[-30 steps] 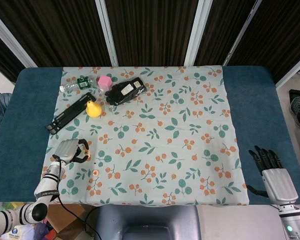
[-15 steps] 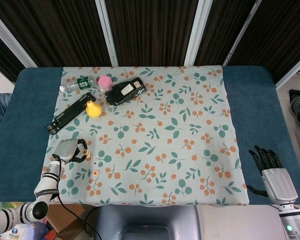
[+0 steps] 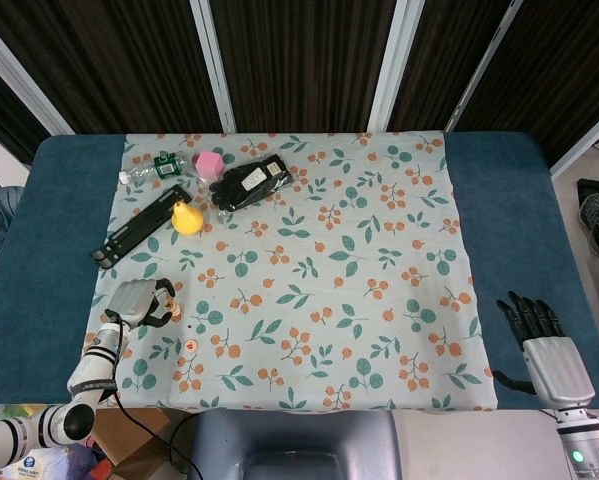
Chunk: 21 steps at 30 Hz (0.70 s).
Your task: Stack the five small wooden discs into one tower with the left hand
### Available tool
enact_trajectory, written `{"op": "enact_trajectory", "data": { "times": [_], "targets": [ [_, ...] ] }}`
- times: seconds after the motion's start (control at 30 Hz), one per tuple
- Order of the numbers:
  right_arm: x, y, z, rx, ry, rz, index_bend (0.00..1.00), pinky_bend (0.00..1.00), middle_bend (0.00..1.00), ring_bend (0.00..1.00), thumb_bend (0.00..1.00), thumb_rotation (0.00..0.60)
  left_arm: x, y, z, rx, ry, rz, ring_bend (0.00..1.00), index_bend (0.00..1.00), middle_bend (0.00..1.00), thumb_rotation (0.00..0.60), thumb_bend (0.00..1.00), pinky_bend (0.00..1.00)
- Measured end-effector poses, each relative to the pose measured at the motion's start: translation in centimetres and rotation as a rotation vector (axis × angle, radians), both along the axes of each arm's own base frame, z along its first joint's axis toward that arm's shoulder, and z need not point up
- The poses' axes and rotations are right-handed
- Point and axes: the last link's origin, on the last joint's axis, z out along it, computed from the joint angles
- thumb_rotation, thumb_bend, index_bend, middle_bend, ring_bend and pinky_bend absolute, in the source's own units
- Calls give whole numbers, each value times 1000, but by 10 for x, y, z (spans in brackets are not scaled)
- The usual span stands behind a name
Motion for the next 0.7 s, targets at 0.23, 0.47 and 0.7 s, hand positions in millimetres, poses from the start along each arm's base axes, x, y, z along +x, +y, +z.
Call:
{"op": "enact_trajectory", "data": {
  "times": [0.23, 0.47, 0.7],
  "targets": [
    [0, 1, 0, 1, -1, 1, 0, 0, 0, 0, 81, 600, 7, -4, 4, 2, -23, -28, 1000, 398, 1000, 600, 351, 1000],
    [0, 2, 1, 1, -1, 6, 0, 0, 0, 0, 81, 600, 21, -27, 21, 61, -119, -107, 1000, 363, 1000, 600, 361, 1000],
    [2, 4, -1, 12, -2, 20, 0, 0, 0, 0, 81, 600, 12, -78, 25, 110, -196, -189, 1000, 394, 1000, 600, 368, 1000]
  ]
}}
